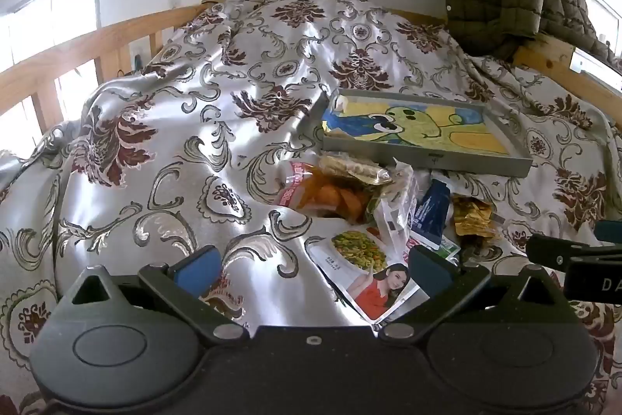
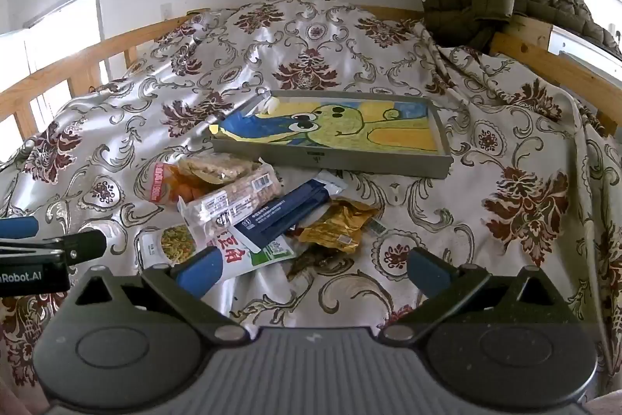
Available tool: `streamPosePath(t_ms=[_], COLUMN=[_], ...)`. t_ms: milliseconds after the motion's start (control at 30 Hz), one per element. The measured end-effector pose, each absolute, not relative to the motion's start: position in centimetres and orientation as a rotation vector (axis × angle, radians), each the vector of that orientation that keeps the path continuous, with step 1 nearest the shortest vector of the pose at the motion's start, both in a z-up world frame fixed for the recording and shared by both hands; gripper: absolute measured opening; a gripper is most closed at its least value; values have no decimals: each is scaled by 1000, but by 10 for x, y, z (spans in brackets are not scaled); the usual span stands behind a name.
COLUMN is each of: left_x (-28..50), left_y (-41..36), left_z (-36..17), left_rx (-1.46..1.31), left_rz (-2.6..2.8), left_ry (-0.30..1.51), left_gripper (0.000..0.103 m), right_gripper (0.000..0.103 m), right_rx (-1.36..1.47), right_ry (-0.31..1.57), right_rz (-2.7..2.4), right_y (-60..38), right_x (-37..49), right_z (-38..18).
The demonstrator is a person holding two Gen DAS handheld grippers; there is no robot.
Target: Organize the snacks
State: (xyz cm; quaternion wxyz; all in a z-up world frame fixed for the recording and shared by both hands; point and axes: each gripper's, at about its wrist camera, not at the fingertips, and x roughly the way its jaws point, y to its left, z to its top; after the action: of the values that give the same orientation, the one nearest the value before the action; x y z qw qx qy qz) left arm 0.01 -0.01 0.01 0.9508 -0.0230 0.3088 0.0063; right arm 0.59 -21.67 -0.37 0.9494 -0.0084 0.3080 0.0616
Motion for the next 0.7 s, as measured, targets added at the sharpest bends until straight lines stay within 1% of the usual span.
streamPosePath(t_ms=[700], left_x=[0], left_y=[1], left_z=[0], left_rx=[-50], left_rz=[17], left_ry=[631], left_gripper=[102], right_gripper=[103], right_rx=[-17], right_ry=[627], right_rz=[117], right_y=[-217], right_x=[7], right_z=[-5])
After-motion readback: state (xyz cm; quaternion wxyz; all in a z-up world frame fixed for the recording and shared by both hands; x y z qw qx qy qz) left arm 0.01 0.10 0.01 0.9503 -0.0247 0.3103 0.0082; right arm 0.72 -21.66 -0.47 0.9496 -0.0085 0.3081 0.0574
